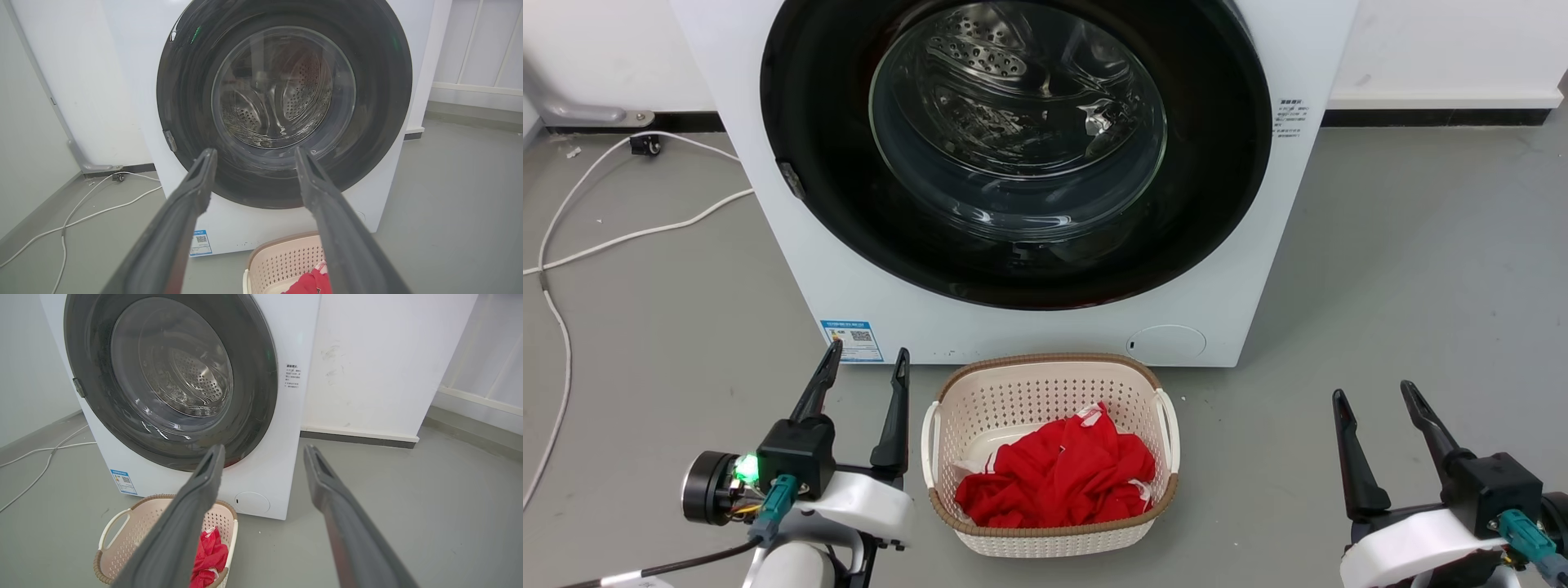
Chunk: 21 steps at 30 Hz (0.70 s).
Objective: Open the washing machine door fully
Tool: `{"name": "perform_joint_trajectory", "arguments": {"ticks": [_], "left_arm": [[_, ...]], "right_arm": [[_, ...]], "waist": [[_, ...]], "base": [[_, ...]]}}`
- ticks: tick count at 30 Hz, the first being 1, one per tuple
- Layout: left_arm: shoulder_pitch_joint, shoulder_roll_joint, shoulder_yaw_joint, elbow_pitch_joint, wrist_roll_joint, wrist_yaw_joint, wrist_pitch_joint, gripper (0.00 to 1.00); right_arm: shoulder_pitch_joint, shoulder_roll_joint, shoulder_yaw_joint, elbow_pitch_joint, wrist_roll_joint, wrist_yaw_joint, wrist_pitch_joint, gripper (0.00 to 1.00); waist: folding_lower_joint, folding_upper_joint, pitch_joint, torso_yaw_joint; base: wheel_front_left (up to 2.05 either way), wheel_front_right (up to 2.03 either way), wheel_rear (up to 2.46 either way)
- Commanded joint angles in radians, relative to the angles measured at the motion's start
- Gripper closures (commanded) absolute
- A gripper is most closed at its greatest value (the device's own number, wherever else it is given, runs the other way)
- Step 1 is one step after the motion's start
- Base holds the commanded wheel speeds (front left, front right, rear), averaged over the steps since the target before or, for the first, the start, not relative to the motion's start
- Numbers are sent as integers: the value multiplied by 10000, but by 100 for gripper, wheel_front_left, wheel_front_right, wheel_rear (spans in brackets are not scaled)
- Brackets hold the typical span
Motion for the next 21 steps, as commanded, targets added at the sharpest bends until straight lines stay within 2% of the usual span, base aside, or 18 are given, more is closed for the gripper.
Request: {"name": "perform_joint_trajectory", "arguments": {"ticks": [1,8,21], "left_arm": [[81,-21,-4,-7,189,42,-81,0],[137,-98,9,36,520,22,-203,0],[270,-242,171,59,387,-20,-208,0]], "right_arm": [[137,39,-2,-103,-211,-5,-58,0],[144,45,-23,-145,-605,-7,-145,0],[125,45,-52,-44,-449,-7,-111,0]], "waist": [[0,0,5,-2],[0,0,2,12],[0,0,14,15]], "base": [[0,0,0],[0,0,0],[0,0,0]]}}
